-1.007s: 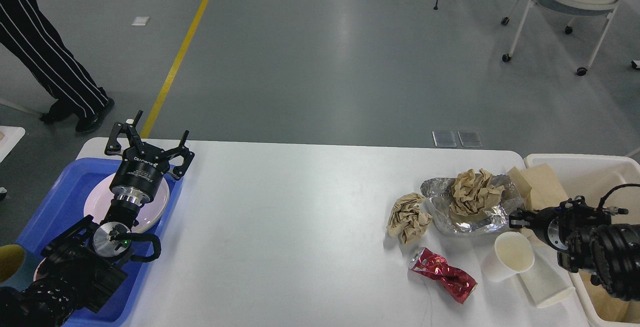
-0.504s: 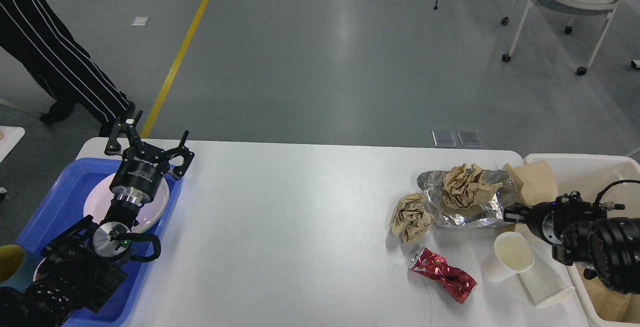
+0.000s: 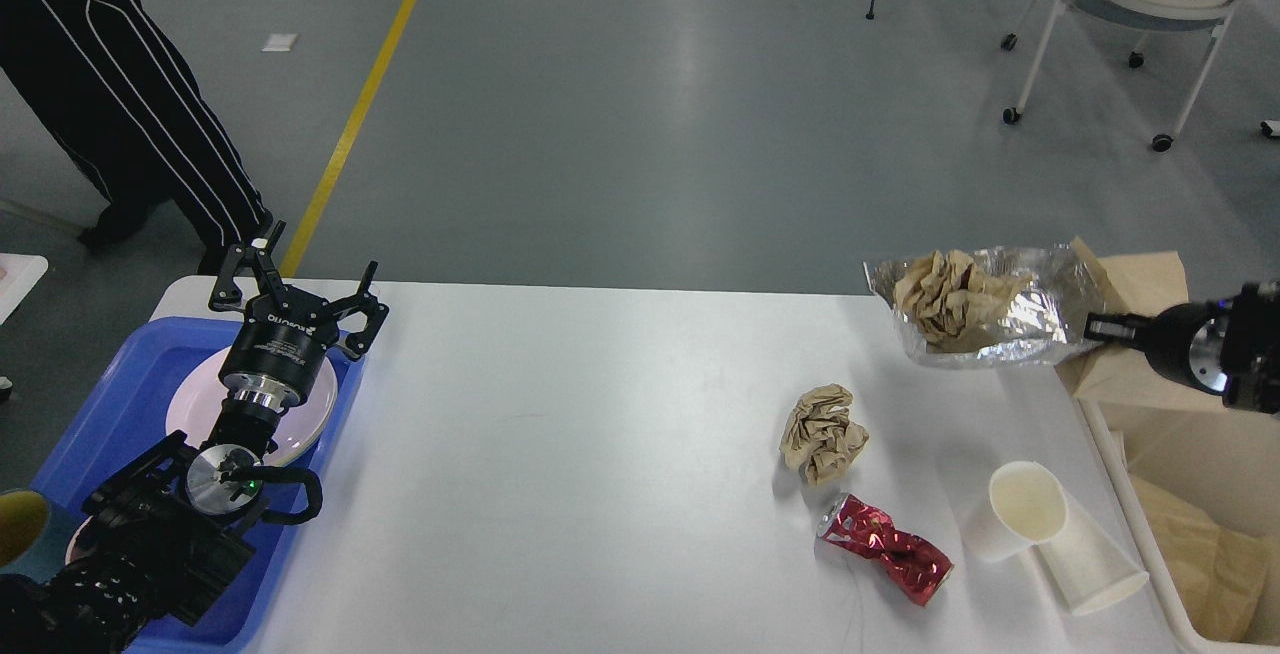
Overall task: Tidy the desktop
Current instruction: 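Grasp the foil wrapper with crumpled paper using the right gripper, then lift the foil wrapper and drop it into the white bin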
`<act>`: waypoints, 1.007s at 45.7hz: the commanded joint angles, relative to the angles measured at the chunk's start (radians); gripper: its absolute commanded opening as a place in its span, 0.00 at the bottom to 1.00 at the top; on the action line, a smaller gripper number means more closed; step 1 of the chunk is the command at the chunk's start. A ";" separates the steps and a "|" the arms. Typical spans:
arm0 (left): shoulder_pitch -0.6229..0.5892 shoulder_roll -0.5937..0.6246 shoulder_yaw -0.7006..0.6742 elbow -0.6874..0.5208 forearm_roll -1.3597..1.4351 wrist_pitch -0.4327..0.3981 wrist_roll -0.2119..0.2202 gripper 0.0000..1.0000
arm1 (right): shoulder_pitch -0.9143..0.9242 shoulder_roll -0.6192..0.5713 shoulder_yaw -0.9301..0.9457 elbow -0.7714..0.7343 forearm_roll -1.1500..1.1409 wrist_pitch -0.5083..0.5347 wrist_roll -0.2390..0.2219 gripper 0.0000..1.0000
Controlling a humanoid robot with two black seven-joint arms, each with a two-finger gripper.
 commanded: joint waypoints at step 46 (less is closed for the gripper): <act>0.000 0.000 0.000 0.000 0.000 0.000 -0.001 0.99 | 0.818 0.092 -0.063 0.653 -0.191 0.111 0.025 0.00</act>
